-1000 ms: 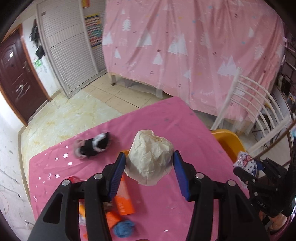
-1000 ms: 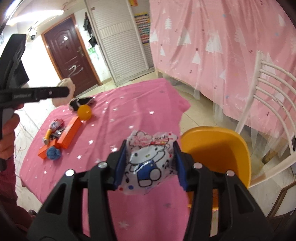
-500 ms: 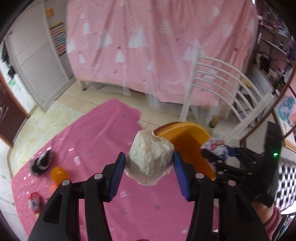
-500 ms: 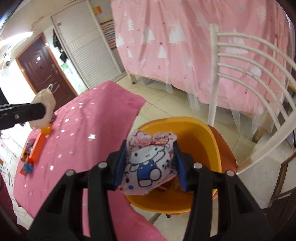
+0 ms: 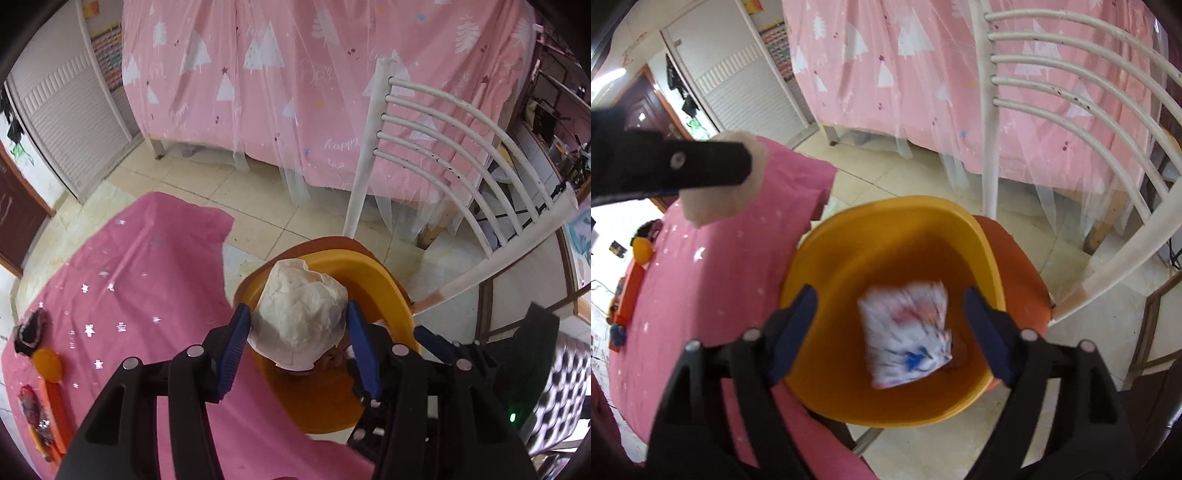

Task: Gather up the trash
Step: 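Carry paper and bag to the orange bin and release both, then move both tools back over the table toward the pink-black sock and yellow ball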

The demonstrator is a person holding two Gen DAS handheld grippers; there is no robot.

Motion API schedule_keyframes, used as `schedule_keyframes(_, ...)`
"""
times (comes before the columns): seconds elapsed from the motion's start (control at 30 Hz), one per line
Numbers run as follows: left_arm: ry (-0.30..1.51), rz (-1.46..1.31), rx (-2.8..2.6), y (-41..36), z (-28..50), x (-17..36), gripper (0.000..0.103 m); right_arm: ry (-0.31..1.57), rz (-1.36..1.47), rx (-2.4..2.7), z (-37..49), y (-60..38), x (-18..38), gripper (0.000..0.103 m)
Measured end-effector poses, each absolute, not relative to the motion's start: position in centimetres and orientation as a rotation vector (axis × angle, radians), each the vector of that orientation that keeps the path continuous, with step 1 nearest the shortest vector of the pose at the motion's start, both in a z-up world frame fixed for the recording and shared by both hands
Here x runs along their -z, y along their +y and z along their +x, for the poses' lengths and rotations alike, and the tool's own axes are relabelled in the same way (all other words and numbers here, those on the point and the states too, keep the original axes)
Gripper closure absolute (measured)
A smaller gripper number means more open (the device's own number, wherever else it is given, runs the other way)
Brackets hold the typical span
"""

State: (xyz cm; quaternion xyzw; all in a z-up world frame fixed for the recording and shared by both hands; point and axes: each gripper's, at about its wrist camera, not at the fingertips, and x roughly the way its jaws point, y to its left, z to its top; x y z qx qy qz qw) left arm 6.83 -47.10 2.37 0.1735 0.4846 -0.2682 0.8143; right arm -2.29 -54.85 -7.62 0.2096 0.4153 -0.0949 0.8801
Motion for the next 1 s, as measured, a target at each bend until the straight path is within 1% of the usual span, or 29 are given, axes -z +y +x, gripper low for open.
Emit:
schedule_keyframes(0.03, 1.041, 0.365, 0.576, -47.4, 6.9, -2.2, 0.051, 0.87, 0.44, 0.2, -2.4, -55.0, 7.7, 0.024)
schedule_keyframes(0.07, 1.051, 0.362, 0.585, -47.4, 7.0, -2.1, 0.043, 0.873, 0.444, 0.206, -2.6, -55.3, 7.8, 0.024)
schedule_keyframes(0.1, 1.061, 0.359, 0.595, -47.5, 6.9, -1.9, 0.04, 0.873, 0.452, 0.209, -2.9, -55.5, 7.9, 0.024)
schedule_keyframes(0.13, 1.063, 0.355, 0.598, -47.5, 6.9, -1.9, 0.033, 0.872, 0.456, 0.206, -3.1, -55.7, 7.9, 0.024)
schedule_keyframes(0.17, 1.061, 0.349, 0.601, -47.5, 6.9, -2.0, 0.031, 0.871, 0.461, 0.201, -3.2, -55.9, 7.8, 0.024)
schedule_keyframes(0.33, 1.05, 0.322, 0.6, -46.1, 6.5, -3.2, 0.029, 0.853, 0.473, 0.187, -3.4, -55.8, 7.3, 0.024)
schedule_keyframes(0.67, 1.013, 0.265, 0.587, -41.2, 7.0, -6.9, 0.027, 0.834, 0.405, 0.161, -2.7, -53.2, 5.9, 0.023)
schedule_keyframes(1.0, 0.955, 0.163, 0.509, -32.0, 8.8, -10.6, 0.026, 0.772, 0.35, 0.13, -1.8, -49.9, 2.3, 0.023)
